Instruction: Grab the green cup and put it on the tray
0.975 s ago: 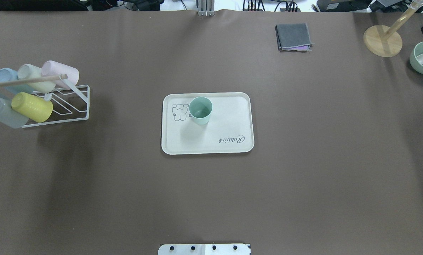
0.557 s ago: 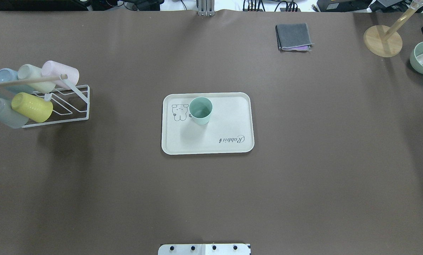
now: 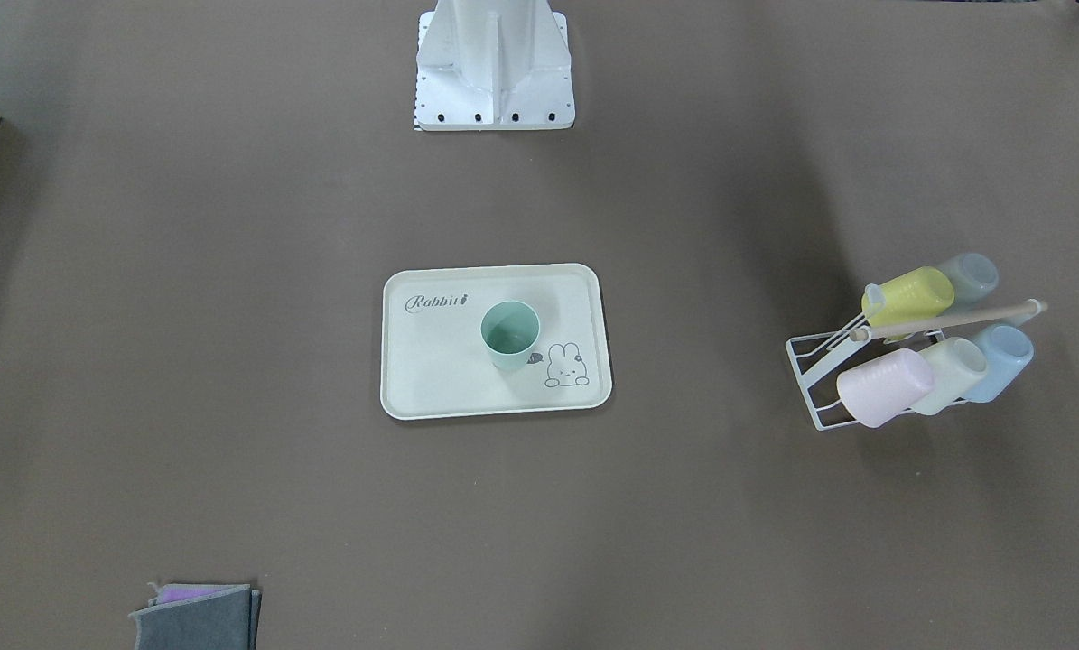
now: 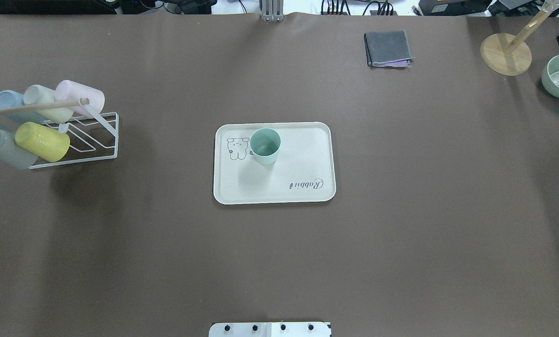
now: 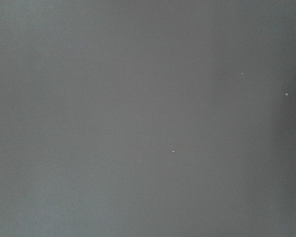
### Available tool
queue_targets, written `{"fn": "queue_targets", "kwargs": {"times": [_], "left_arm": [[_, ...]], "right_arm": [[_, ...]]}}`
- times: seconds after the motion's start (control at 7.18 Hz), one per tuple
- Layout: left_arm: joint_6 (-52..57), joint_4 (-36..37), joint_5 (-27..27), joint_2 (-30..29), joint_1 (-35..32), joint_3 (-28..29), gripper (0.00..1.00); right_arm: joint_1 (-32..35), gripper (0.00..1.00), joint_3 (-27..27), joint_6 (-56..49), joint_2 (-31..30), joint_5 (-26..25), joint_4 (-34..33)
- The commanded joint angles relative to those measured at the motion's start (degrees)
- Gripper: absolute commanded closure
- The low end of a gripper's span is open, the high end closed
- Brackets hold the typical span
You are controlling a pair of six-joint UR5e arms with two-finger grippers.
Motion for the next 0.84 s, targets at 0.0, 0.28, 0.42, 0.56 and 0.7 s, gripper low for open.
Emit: {"fn": "queue_targets", "kwargs": {"times": [0.0, 0.28, 0.42, 0.56, 0.7], "left_arm": [[0.0, -0.1, -0.1, -0.4, 0.0, 0.1, 0.01], [0.0, 0.0, -0.4, -0.5, 0.0, -0.3, 0.01], [-1.4, 0.7, -1.4, -1.0, 0.1, -1.6, 0.01], [-8.2, 0.7, -2.5, -1.0, 0.1, -2.7, 0.01], [-9.0, 0.6, -2.7, -0.8, 0.1, -2.9, 0.01]], "right_arm": [[0.0, 0.0, 0.0, 0.0, 0.0, 0.0, 0.1], [0.0, 0.0, 0.0, 0.0, 0.0, 0.0, 0.1], [0.0, 0.0, 0.0, 0.0, 0.0, 0.0, 0.1], [0.0, 0.0, 0.0, 0.0, 0.0, 0.1, 0.1], [0.0, 0.0, 0.0, 0.0, 0.0, 0.0, 0.1]]}}
